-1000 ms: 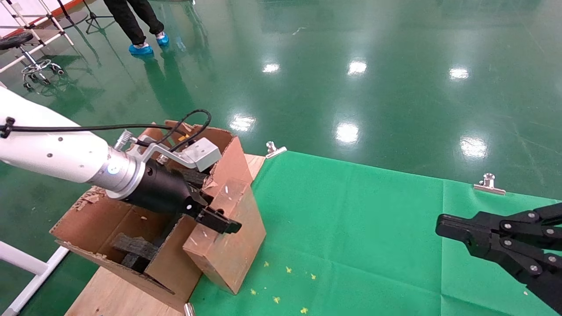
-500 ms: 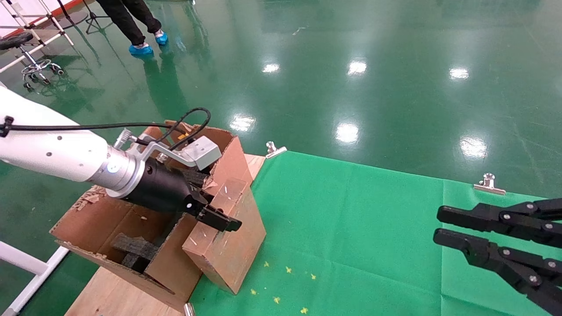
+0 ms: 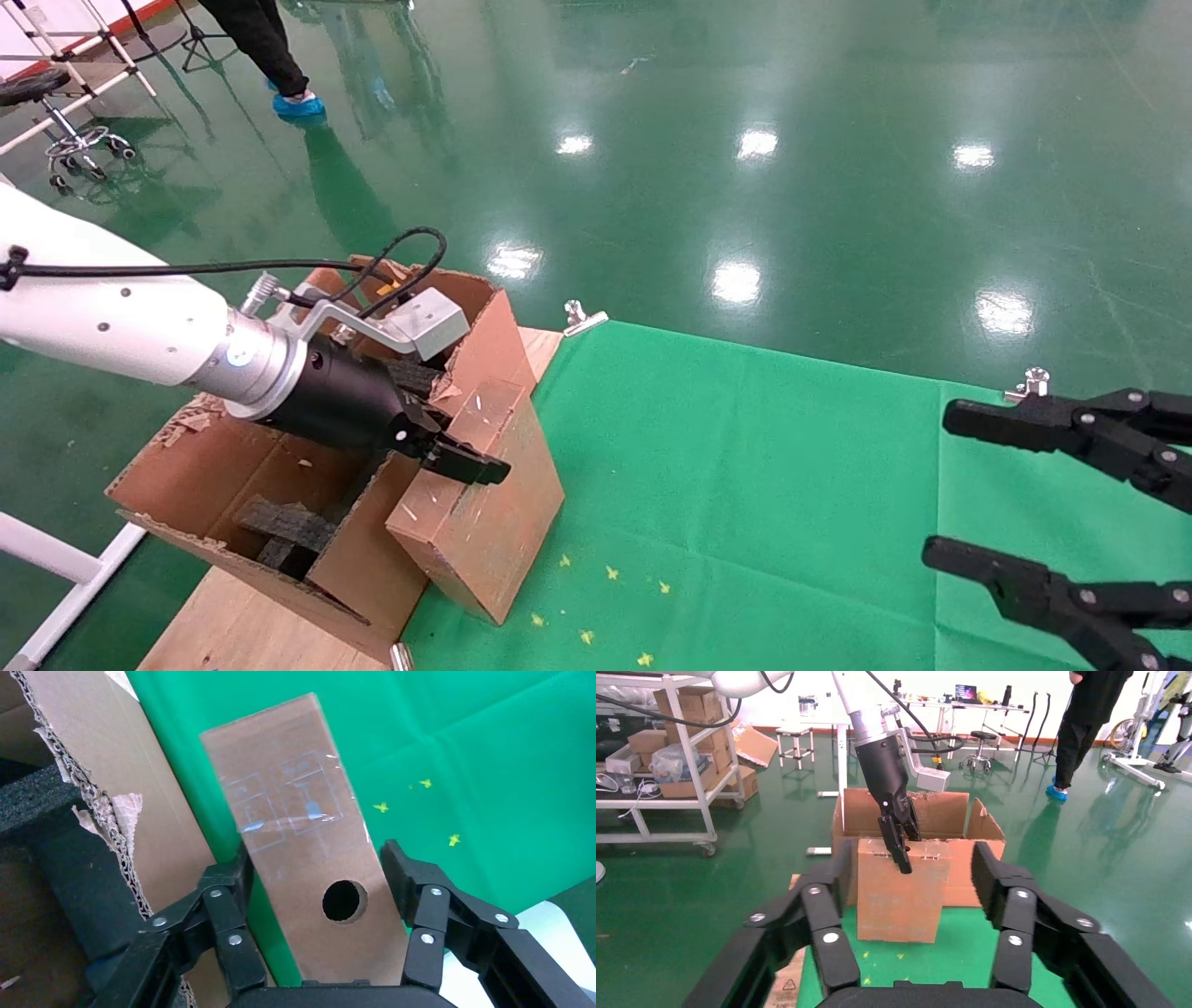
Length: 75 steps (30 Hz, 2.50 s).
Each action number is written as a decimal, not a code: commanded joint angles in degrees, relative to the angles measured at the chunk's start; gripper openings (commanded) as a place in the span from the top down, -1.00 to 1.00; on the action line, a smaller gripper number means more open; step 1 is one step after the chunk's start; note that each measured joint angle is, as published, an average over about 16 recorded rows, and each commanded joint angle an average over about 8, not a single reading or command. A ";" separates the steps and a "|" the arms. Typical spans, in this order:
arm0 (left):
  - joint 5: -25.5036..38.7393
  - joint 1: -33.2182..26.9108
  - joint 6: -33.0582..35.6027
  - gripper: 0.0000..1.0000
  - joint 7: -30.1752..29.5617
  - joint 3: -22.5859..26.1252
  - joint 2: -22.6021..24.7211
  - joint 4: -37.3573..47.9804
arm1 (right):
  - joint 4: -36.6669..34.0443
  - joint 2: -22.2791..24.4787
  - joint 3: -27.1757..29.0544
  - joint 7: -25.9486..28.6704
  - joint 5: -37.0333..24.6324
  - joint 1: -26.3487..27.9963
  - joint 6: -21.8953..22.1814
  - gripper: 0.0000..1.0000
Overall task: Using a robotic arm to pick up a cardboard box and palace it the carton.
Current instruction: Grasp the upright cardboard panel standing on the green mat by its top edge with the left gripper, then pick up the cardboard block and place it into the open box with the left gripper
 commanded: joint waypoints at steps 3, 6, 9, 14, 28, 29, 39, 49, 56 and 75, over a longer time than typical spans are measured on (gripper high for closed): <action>-0.07 -0.18 -0.13 1.00 0.46 -0.09 0.05 0.41 | 0.00 0.00 0.00 0.00 0.00 0.00 0.00 -1.00; -1.16 -0.97 -0.58 1.00 2.19 -0.81 -0.35 1.03 | -0.01 0.00 -0.01 -0.01 0.00 0.00 0.00 -1.00; -3.54 -2.49 -1.22 1.00 4.73 -2.50 -1.35 2.02 | -0.02 0.00 -0.02 -0.01 0.01 0.01 0.00 -1.00; -7.82 -7.48 -2.74 1.00 9.95 -6.83 -3.12 6.84 | -0.03 0.00 -0.03 -0.02 0.02 0.02 0.00 -1.00; -3.42 -27.16 1.32 1.00 30.52 -10.22 -6.26 32.58 | -0.03 0.02 -0.07 -0.04 0.04 0.03 0.01 -1.00; -2.42 -27.92 1.80 1.00 32.29 -9.68 -6.58 34.09 | -0.03 0.02 -0.07 -0.04 0.04 0.03 0.01 -1.00; 5.08 -27.63 0.37 1.00 47.30 -3.63 -7.15 49.40 | -0.03 0.03 -0.10 -0.05 0.06 0.03 0.02 -1.00; 7.38 -24.68 -9.97 1.00 56.36 -2.28 -2.84 61.90 | -0.03 0.04 -0.12 -0.07 0.08 0.04 0.03 -1.00; 8.97 -22.49 -16.79 1.00 59.45 -1.40 -0.28 68.15 | -0.03 0.05 -0.14 -0.08 0.09 0.04 0.04 -1.00; 10.03 -13.66 -28.31 1.00 57.28 -0.70 7.08 77.87 | -0.03 0.07 -0.19 -0.10 0.12 0.05 0.06 -1.00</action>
